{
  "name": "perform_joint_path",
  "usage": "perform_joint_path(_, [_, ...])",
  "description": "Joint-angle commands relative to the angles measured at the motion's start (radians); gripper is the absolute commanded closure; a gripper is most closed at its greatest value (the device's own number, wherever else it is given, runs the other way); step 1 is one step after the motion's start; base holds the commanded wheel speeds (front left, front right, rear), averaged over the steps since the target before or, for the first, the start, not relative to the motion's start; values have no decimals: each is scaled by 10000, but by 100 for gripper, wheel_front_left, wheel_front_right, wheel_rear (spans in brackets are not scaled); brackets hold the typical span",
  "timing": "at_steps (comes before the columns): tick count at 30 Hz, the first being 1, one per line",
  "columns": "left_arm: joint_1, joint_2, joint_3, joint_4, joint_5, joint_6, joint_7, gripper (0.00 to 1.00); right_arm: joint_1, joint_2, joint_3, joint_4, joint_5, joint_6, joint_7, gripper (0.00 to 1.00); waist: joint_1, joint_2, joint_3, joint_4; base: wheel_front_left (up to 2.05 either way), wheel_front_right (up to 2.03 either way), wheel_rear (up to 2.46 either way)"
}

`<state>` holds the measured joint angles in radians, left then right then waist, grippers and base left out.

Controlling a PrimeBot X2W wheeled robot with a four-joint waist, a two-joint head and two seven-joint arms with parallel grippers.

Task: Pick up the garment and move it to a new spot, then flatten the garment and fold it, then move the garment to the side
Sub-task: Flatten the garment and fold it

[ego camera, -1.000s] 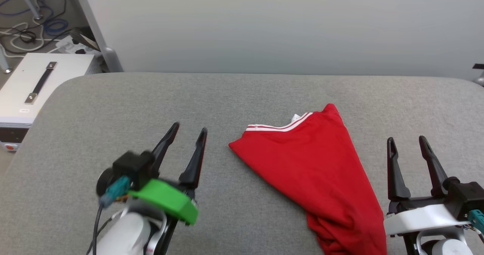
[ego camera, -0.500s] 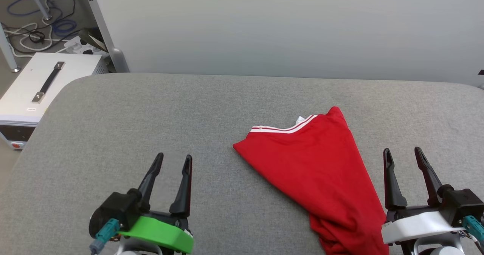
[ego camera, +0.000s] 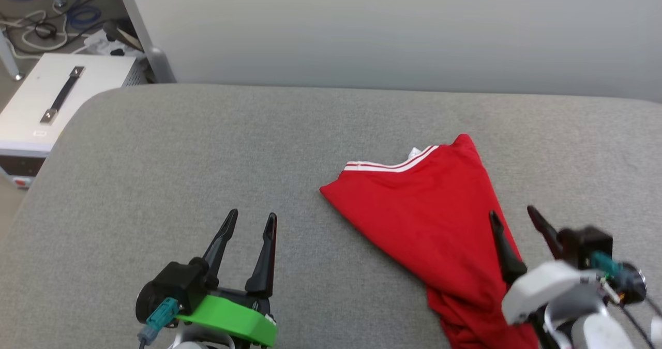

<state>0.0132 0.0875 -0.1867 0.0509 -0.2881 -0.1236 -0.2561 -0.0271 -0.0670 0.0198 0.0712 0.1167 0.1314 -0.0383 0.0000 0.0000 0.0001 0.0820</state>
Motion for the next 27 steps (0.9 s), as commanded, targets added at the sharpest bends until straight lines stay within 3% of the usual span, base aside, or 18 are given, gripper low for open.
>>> perform_joint_path(1, [-248, -46, -25, 1, -54, -67, -56, 0, -515, -263, 67, -46, 57, -7, 683, 0, 0, 0, 363, 189, 0, 0, 0])
perform_joint_path(8, [-876, -85, -291, -85, -180, -69, -57, 0, -2389, -1473, 790, 290, 1113, -7, 5768, 0, 0, 0, 1091, 743, 0, 0, 0])
perform_joint_path(13, [-1151, -118, -450, -48, -217, -70, -57, 0, -3537, -1935, 1100, 940, 1971, -7, 8277, 0, 0, 0, 1563, 1235, 0, 0, 0])
perform_joint_path(21, [-1483, -173, -527, -89, -278, -70, -57, 0, -5077, -2367, 1364, 2254, 1954, -7, 8889, 0, 0, 0, 2236, 1961, 0, 0, 0])
perform_joint_path(27, [-1650, -233, -578, -116, -330, -70, -57, 0, -5682, -2915, 1684, 3464, 1526, -7, 8515, 0, 0, 0, 2621, 2414, 0, 0, 0])
